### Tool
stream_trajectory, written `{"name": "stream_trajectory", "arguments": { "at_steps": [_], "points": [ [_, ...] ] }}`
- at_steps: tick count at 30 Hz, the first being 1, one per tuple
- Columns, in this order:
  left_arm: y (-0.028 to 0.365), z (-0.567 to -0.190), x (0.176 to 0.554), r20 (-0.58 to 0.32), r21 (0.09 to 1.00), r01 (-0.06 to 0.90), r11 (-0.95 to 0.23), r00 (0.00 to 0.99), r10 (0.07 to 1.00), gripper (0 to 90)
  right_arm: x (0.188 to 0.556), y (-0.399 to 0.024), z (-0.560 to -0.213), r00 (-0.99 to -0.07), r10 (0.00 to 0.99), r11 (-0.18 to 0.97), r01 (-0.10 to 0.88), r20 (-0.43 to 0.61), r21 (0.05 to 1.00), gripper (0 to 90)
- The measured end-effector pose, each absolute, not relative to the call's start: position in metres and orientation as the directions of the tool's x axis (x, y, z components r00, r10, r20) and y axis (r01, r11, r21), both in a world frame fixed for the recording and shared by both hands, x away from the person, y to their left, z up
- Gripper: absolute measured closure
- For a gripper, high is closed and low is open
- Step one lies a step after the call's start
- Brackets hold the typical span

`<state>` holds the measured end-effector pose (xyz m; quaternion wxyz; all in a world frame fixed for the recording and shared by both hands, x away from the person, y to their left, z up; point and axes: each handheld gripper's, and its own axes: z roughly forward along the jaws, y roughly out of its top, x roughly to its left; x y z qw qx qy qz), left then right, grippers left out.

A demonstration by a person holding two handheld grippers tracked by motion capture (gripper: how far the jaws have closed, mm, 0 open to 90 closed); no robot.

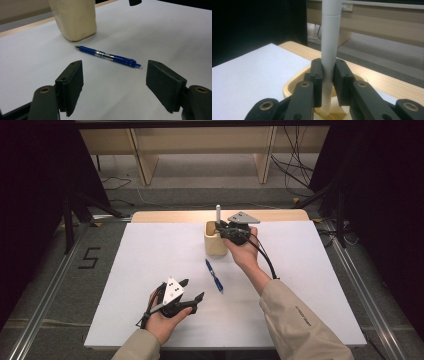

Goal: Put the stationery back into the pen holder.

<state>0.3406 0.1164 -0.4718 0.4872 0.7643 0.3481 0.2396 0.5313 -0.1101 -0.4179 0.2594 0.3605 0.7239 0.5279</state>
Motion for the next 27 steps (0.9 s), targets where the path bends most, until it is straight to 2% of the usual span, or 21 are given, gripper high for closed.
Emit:
{"name": "stream_trajectory", "arguments": {
  "at_steps": [16,18,27],
  "points": [
    [0.116,-0.473,0.341,0.028,0.910,0.300,-0.286,0.644,0.764,30.3,0.531,-0.111,-0.426,-0.601,0.799,0.204,0.261,-0.006,0.943,77.9],
    [0.116,-0.473,0.341,0.026,0.911,0.301,-0.284,0.644,0.765,30.3,0.531,-0.111,-0.426,-0.605,0.796,0.204,0.252,-0.010,0.946,75.0],
    [0.116,-0.473,0.341,0.028,0.910,0.301,-0.286,0.643,0.765,30.3,0.523,-0.112,-0.415,-0.602,0.799,0.181,0.246,0.003,0.952,51.3]
  ]
}}
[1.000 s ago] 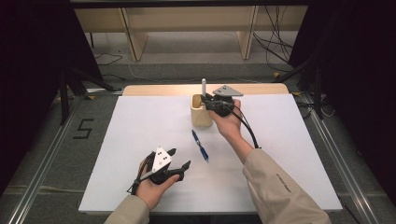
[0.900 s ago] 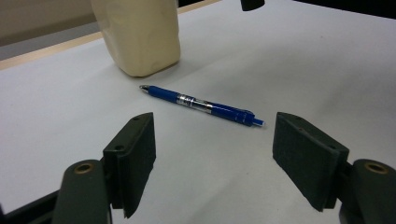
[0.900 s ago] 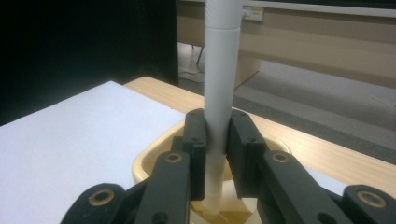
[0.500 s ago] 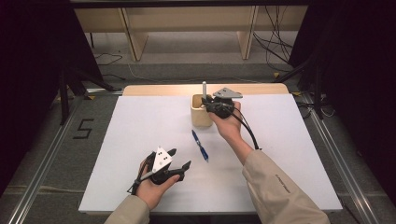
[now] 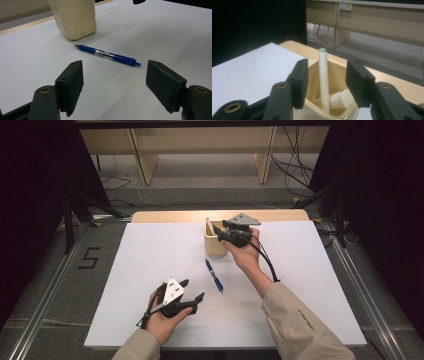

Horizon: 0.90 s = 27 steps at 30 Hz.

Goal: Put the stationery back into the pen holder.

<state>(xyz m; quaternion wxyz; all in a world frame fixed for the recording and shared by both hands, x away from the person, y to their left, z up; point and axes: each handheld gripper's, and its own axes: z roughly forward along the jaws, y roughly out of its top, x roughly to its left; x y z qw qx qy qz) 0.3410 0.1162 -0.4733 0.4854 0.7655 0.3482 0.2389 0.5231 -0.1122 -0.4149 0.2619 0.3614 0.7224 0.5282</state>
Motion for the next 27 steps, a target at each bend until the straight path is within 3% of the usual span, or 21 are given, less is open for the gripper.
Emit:
{"name": "stream_trajectory", "arguments": {
  "at_steps": [5,14,22,27],
  "points": [
    [0.116,-0.474,0.341,0.026,0.910,0.303,-0.284,0.642,0.767,30.3,0.517,-0.119,-0.405,-0.597,0.802,0.162,0.243,0.015,0.956,42.2],
    [0.119,-0.474,0.341,0.022,0.907,0.311,-0.283,0.637,0.771,30.4,0.499,-0.136,-0.399,-0.604,0.796,0.177,0.283,0.032,0.943,34.2],
    [0.120,-0.475,0.342,0.020,0.905,0.317,-0.283,0.635,0.773,30.4,0.481,-0.150,-0.409,-0.606,0.794,0.211,0.353,0.050,0.912,33.2],
    [0.119,-0.476,0.342,0.016,0.904,0.320,-0.282,0.635,0.773,30.5,0.469,-0.150,-0.421,-0.619,0.782,0.228,0.404,0.080,0.886,37.4]
  ]
}}
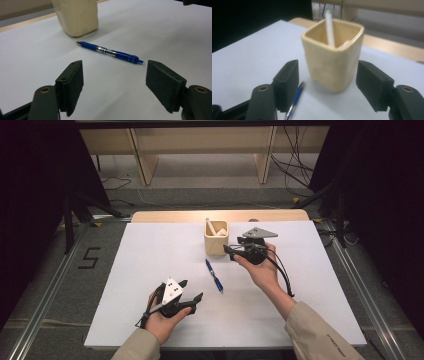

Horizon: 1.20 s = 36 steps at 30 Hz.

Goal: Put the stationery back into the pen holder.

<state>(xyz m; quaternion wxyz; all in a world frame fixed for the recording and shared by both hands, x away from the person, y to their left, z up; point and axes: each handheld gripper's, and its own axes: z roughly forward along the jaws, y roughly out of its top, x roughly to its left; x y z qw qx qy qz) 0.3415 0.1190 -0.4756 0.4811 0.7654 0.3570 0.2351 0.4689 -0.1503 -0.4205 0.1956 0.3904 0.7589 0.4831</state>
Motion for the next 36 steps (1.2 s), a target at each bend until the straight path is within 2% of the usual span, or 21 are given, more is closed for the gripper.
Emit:
{"name": "stream_trajectory", "arguments": {
  "at_steps": [23,36],
  "points": [
    [0.120,-0.476,0.342,0.022,0.903,0.320,-0.286,0.632,0.775,30.5,0.435,-0.122,-0.461,-0.649,0.747,0.313,0.536,0.146,0.784,52.2],
    [0.120,-0.476,0.342,0.019,0.903,0.321,-0.286,0.634,0.773,30.5,0.427,-0.110,-0.481,-0.644,0.754,0.362,0.571,0.129,0.737,55.6]
  ]
}}
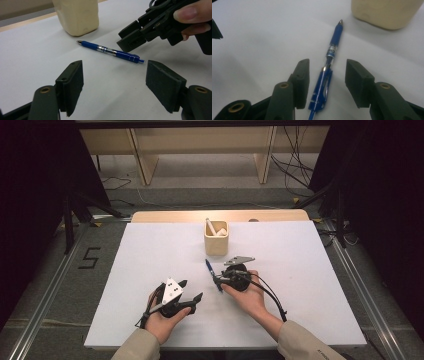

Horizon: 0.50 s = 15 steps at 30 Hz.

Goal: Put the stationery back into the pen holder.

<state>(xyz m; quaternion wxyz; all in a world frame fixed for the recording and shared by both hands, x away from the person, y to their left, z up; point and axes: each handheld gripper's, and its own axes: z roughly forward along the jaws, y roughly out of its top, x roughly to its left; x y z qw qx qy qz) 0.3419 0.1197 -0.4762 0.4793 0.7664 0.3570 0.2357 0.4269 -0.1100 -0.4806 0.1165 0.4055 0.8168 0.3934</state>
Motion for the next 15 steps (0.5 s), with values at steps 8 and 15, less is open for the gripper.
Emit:
{"name": "stream_trajectory", "arguments": {
  "at_steps": [8,15],
  "points": [
    [0.1196,-0.4766,0.3420,0.021,0.902,0.322,-0.289,0.635,0.772,30.5,0.4254,-0.1072,-0.4856,-0.643,0.757,0.373,0.571,0.116,0.732,57.8],
    [0.1197,-0.4766,0.3421,0.021,0.902,0.321,-0.289,0.635,0.773,30.5,0.4240,-0.1047,-0.4893,-0.631,0.768,0.378,0.584,0.109,0.718,59.8]
  ]
}}
